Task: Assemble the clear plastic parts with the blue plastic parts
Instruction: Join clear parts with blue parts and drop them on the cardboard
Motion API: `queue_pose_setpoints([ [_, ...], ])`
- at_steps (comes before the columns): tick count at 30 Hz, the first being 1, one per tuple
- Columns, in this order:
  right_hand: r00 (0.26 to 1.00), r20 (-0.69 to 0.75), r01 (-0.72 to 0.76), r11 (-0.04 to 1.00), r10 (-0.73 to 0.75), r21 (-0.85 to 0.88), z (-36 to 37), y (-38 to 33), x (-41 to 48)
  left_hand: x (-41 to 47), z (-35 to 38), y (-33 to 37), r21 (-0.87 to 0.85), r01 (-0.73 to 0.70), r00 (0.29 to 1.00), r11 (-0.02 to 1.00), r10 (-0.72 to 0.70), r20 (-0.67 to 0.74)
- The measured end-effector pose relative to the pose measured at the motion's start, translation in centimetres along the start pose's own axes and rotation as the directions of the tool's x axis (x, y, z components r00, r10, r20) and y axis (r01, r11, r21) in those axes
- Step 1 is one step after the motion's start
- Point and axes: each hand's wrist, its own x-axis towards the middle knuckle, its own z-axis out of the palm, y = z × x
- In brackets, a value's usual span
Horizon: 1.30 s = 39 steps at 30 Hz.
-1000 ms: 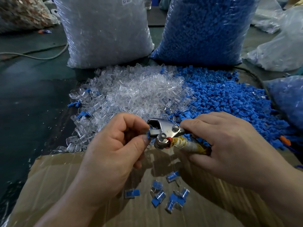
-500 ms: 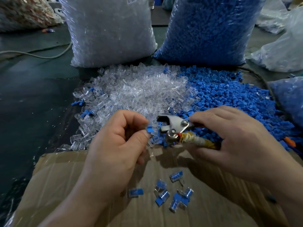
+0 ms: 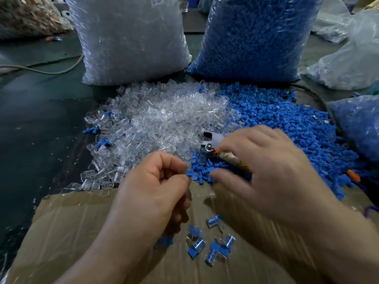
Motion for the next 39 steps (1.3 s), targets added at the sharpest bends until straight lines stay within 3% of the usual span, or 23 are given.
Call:
queue_pose_setpoints([
  [3, 0.99, -0.006, 0.144, 0.99, -0.144, -0.007, 0.4, -1.9, -0.4, -0.2, 0.4, -0.3, 0.085, -0.133, 0.99, 0.987, 0.136, -0.032],
  [6, 0.986, 0.006, 0.164, 0.986, -0.164, 0.004, 0.7, -2.0, -0.4, -0.7, 0.5, -0.2, 0.141, -0.233, 0.971, 0.962, 0.239, -0.022],
  [10, 0.984, -0.01, 0.179, 0.982, -0.179, 0.053, 0.6, -1.8, -0.5, -0.7, -0.1, 0.5, -0.079, -0.137, 0.99, 0.987, 0.139, 0.028],
  [15, 0.962, -0.081, 0.268, 0.959, -0.261, 0.087, 0.8, -2.5, -0.1, -0.4, -0.8, 0.1, 0.091, -0.101, 0.988, 0.991, 0.089, 0.13],
  [17, 0.964, -0.108, 0.258, 0.951, -0.243, 0.169, 0.8, -2.8, -0.2, -0.3, -0.9, 0.1, -0.02, -0.096, 0.983, 0.995, 0.098, 0.157],
  [19, 0.994, -0.065, 0.102, 0.925, -0.084, 0.365, 0.7, -3.3, -0.6, -0.4, -0.8, 0.4, -0.075, -0.172, 0.965, 0.982, 0.183, 0.186],
  [20, 0.999, 0.03, -0.047, 0.85, 0.037, 0.525, 0.7, -3.5, -0.8, -0.5, -0.7, 0.4, -0.033, -0.255, 0.949, 0.966, 0.257, 0.184],
  [21, 0.976, 0.179, -0.214, 0.67, 0.122, 0.711, 0.5, -3.8, -0.9, -0.5, -0.7, 0.5, 0.041, -0.354, 0.921, 0.934, 0.341, 0.189],
  [22, 0.928, 0.343, -0.372, 0.418, 0.145, 0.829, 0.4, -3.9, -0.9, -0.5, -0.7, 0.6, 0.105, -0.437, 0.888, 0.893, 0.41, 0.207],
  [23, 0.869, 0.477, -0.495, 0.223, 0.131, 0.84, 0.3, -3.8, -0.9, -0.6, -0.7, 0.6, 0.153, -0.494, 0.861, 0.856, 0.456, 0.225],
  [24, 0.841, 0.53, -0.54, 0.182, 0.104, 0.822, 0.1, -3.6, -0.9, -0.6, -0.9, 0.6, 0.186, -0.522, 0.846, 0.833, 0.478, 0.236],
  [25, 0.83, 0.548, -0.556, 0.213, 0.101, 0.803, -0.2, -3.3, -0.7, -0.6, -1.1, 0.6, 0.203, -0.519, 0.848, 0.83, 0.47, 0.244],
  [28, 0.909, 0.36, -0.401, 0.668, 0.209, 0.626, -0.9, -2.2, -0.8, -0.6, -1.9, 1.0, 0.269, -0.424, 0.898, 0.865, 0.362, 0.251],
  [29, 0.931, 0.276, -0.356, 0.761, 0.239, 0.542, -1.2, -1.7, -0.9, -0.5, -2.1, 1.0, 0.31, -0.394, 0.911, 0.865, 0.324, 0.254],
  [32, 0.938, 0.213, -0.339, 0.849, 0.273, 0.405, -3.1, -0.5, -1.4, -0.5, -1.9, 0.8, 0.433, -0.354, 0.919, 0.829, 0.223, 0.324],
  [35, 0.961, 0.071, -0.274, 0.958, 0.268, 0.085, -5.6, 1.7, -2.5, -0.6, -1.3, 0.6, 0.545, -0.424, 0.891, 0.723, 0.225, 0.395],
  [37, 0.944, 0.011, -0.33, 0.936, 0.331, 0.124, -6.3, 3.2, -4.3, -0.5, -1.2, 0.5, 0.551, -0.44, 0.885, 0.709, 0.239, 0.4],
  [39, 0.928, 0.072, -0.372, 0.904, 0.365, 0.21, -5.4, 4.5, -7.3, -0.6, -1.2, 0.6, 0.578, -0.486, 0.864, 0.655, 0.259, 0.432],
])
